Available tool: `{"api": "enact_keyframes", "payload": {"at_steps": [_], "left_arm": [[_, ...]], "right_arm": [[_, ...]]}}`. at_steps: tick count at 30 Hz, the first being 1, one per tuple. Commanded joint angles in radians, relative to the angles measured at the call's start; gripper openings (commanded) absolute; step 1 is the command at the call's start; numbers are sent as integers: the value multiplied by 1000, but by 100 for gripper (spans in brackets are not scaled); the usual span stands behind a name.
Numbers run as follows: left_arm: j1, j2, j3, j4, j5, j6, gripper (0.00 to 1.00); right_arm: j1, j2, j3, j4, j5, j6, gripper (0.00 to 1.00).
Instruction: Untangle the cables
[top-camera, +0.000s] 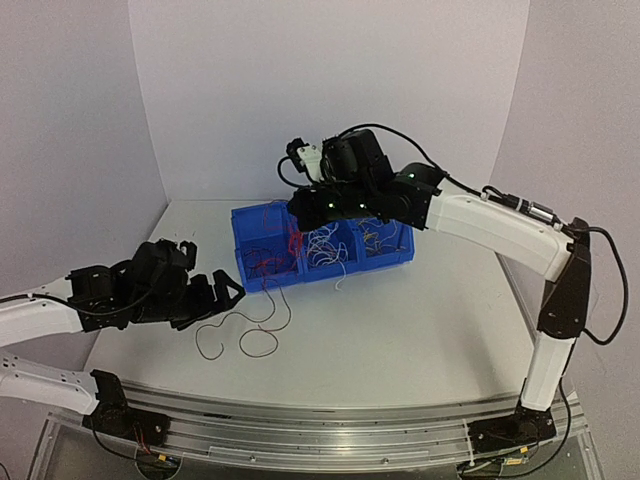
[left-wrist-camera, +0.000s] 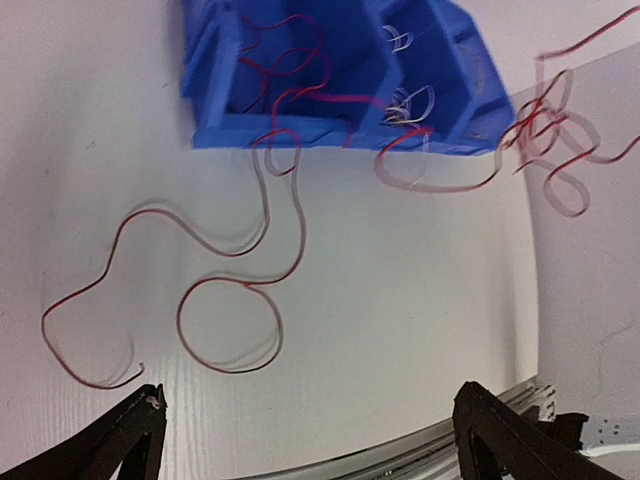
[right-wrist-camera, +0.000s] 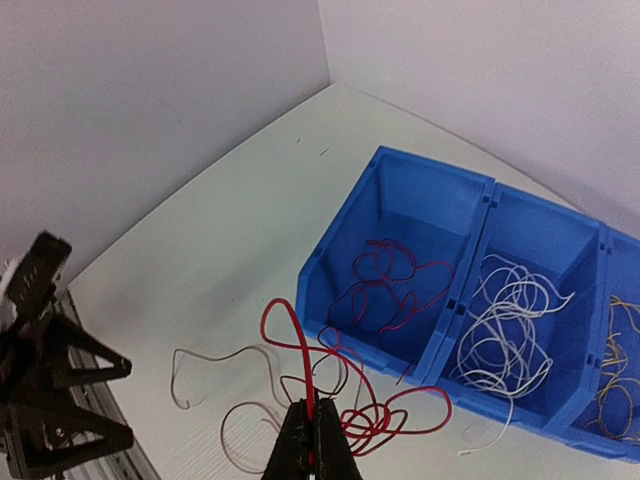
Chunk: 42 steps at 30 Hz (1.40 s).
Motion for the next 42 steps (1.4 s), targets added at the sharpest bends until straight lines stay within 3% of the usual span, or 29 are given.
{"api": "enact_keyframes", "payload": {"at_steps": [1,4,7,14,17,19,21,22,23,25,28,32,35,42], "left_arm": [[4,-60,110,238,-16,198,100],[4,-2,198,262,-29,279,98],[4,88,294,260,1,376,90],[5,180,349,324,316,626,79],[5,190,349,329,313,642,68],[4,192,349,329,279,635,51],[4,191,347,341,271,629,27],[5,189,343,352,271,627,7],[4,187,340,357,265,620,2],[4,178,331,372,259,617,0],[4,159,332,364,246,606,0],[4,142,348,339,262,598,0],[4,144,363,318,284,598,0],[4,187,395,278,322,592,0]], "right_arm": [[6,-144,-94,0,-191,63,0],[5,-173,-127,-7,-253,89,0],[5,-203,-153,-15,-339,110,0],[6,-247,-182,-40,-437,133,0],[6,-261,-189,-45,-446,138,0],[6,-269,-193,-49,-450,137,0],[5,-275,-198,-51,-466,138,0],[5,-277,-201,-51,-473,138,0],[5,-280,-205,-54,-475,137,0],[6,-290,-221,-58,-469,115,4],[6,-336,-273,-70,-410,20,26],[5,-426,-383,-71,-320,-235,48],[5,-480,-474,-75,-408,-434,60],[6,-417,-479,-83,-530,-720,64]]}}
